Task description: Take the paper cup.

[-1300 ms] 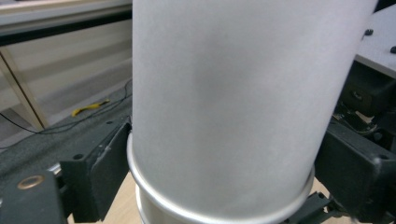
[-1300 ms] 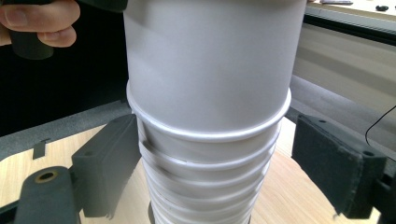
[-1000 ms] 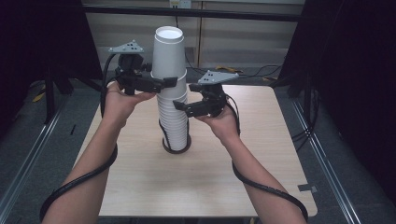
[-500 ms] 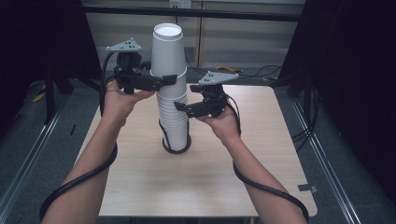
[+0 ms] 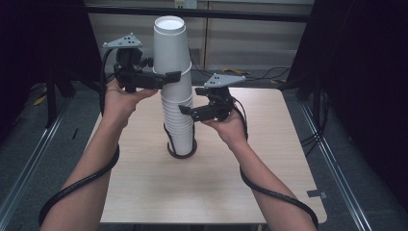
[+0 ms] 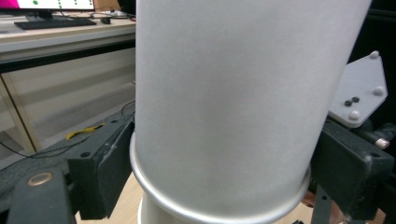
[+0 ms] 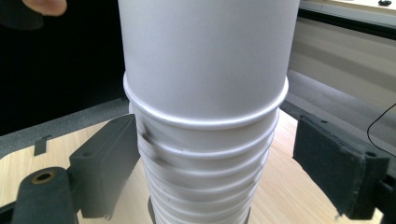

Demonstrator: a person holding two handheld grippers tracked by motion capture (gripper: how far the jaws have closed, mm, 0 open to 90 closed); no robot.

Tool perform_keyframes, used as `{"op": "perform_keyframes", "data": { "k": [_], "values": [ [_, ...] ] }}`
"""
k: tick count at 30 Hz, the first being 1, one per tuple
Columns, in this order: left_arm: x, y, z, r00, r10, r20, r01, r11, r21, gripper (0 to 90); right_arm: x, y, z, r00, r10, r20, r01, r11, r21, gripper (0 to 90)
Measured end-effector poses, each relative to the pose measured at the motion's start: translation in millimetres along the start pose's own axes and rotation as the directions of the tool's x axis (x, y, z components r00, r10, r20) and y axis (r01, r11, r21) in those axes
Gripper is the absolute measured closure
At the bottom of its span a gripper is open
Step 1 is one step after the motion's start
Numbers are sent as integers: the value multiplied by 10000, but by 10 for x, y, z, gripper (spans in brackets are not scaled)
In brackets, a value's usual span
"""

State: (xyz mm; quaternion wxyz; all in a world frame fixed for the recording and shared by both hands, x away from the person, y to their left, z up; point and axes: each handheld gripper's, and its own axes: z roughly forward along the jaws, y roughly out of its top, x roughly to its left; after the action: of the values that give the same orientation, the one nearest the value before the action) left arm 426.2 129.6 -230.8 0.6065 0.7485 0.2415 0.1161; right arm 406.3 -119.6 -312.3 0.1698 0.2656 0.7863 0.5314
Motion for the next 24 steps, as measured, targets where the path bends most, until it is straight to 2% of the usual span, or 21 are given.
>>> {"op": "perform_keyframes", "data": {
  "k": [10, 24],
  "values": [
    [-26, 93, -40, 9998, 149, -111, -149, 9999, -2, 136, 3, -33, 9, 10000, -25, 11, 25, 10000, 76, 136],
    [-9, 106, -56, 9998, -83, -184, 77, 9994, -337, 141, 0, -31, -1, 10000, -3, -17, 3, 10000, 46, 136]
  ]
}}
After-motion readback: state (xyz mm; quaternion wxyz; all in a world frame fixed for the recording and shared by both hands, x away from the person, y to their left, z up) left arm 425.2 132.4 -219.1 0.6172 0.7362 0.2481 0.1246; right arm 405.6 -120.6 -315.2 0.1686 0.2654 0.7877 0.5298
